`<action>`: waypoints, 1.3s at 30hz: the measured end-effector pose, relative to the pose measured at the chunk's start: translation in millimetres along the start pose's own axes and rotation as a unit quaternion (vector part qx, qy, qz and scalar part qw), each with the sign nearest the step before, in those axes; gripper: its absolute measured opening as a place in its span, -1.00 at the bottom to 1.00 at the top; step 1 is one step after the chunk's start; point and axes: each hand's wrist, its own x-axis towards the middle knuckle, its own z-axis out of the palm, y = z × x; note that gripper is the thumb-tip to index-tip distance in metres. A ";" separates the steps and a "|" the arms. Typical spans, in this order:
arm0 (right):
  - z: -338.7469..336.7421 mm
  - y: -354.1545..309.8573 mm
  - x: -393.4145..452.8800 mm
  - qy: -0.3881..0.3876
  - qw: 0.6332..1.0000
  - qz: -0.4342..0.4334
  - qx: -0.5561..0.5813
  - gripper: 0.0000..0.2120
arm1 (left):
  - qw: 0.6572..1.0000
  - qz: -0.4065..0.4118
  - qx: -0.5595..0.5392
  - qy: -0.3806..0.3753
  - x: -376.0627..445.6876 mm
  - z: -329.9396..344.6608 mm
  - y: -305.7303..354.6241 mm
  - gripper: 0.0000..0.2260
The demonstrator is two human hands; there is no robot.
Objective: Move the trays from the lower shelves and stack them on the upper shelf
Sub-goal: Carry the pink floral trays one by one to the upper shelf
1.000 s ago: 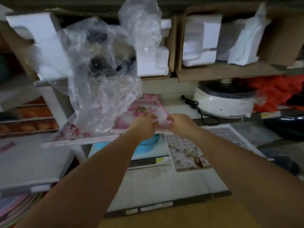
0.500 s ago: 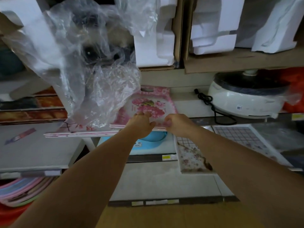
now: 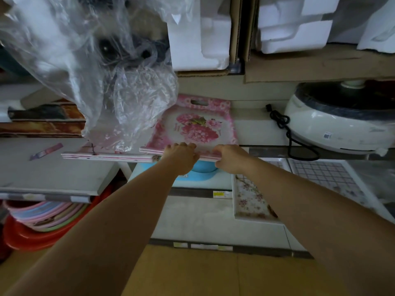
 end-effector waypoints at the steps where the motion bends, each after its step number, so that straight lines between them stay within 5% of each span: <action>1: 0.7 1.8 0.3 -0.007 1.000 -0.006 -0.006 -0.56 | 1.000 0.005 0.020 0.000 1.3 0.1 -1.8 -0.66; 9: -3.8 10.1 9.1 -0.017 0.999 -0.012 -0.043 -0.63 | 0.998 0.035 0.055 0.016 4.6 -5.7 -10.7 -0.73; 20: -42.4 7.5 -0.3 0.058 0.993 -0.034 -0.095 -0.70 | 0.983 0.046 0.148 0.102 4.4 -36.9 2.1 -0.52; 25: -50.7 4.2 -5.4 0.097 0.983 -0.055 -0.147 -0.71 | 0.971 0.033 0.185 0.148 1.3 -52.0 4.0 -0.58; 32: -66.3 -1.2 -19.3 0.184 0.965 -0.056 -0.179 -0.76 | 0.973 0.027 0.132 0.186 -13.0 -71.3 8.0 -0.55; 39: -90.4 -0.8 -53.4 0.192 0.956 -0.080 -0.207 -0.77 | 0.971 0.022 0.107 0.211 -45.1 -84.1 25.2 -0.57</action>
